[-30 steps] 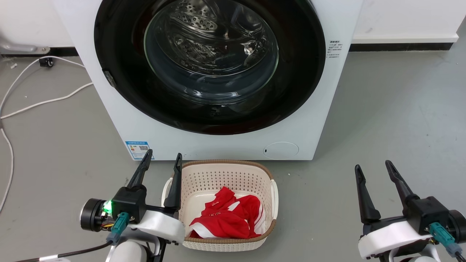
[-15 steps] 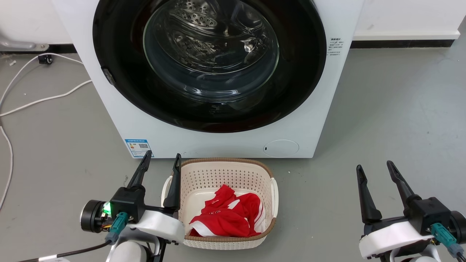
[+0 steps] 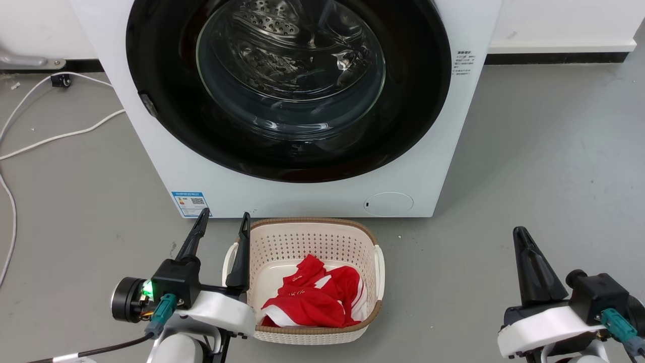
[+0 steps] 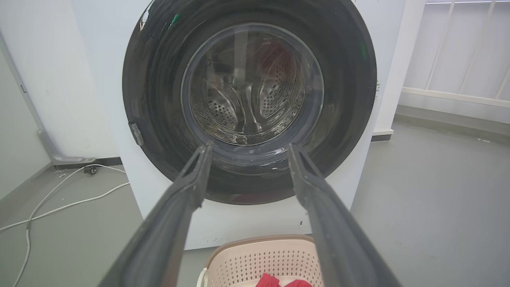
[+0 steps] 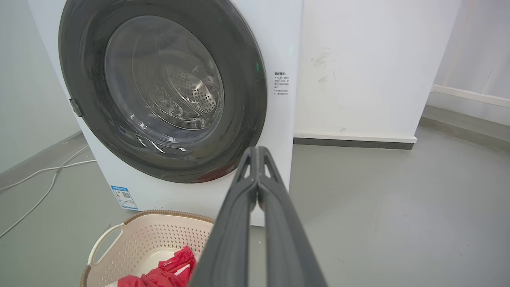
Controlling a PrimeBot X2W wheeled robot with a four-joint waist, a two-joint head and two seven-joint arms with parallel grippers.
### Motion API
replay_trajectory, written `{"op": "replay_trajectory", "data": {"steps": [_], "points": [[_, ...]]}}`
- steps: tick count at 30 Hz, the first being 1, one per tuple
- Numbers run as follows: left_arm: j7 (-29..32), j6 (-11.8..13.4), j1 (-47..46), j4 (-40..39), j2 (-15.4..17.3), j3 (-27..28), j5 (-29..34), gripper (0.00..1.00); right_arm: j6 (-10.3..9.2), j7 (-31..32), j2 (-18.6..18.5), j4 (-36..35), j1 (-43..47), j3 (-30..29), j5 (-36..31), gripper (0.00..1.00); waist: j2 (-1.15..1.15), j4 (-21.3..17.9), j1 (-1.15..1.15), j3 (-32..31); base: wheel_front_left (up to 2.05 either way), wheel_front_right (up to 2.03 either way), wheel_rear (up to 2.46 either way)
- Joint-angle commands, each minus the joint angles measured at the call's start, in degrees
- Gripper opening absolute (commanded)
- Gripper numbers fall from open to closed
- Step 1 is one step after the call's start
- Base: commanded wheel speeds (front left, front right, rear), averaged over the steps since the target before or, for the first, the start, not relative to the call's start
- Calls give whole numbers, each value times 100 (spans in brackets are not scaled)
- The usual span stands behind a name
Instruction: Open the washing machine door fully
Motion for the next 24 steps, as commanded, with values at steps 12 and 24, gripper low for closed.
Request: {"op": "replay_trajectory", "data": {"steps": [12,24], "points": [[-15,-34,-48,0,-19,33,-10,100,-3,-195,15,348,-175,210,3781,0,0,0,0,-3,0,0,0],[-15,-23,-131,-76,-28,47,-62,100,-2,-106,11,443,-900,112,9102,0,0,-38,0,199,0,0,0]]}}
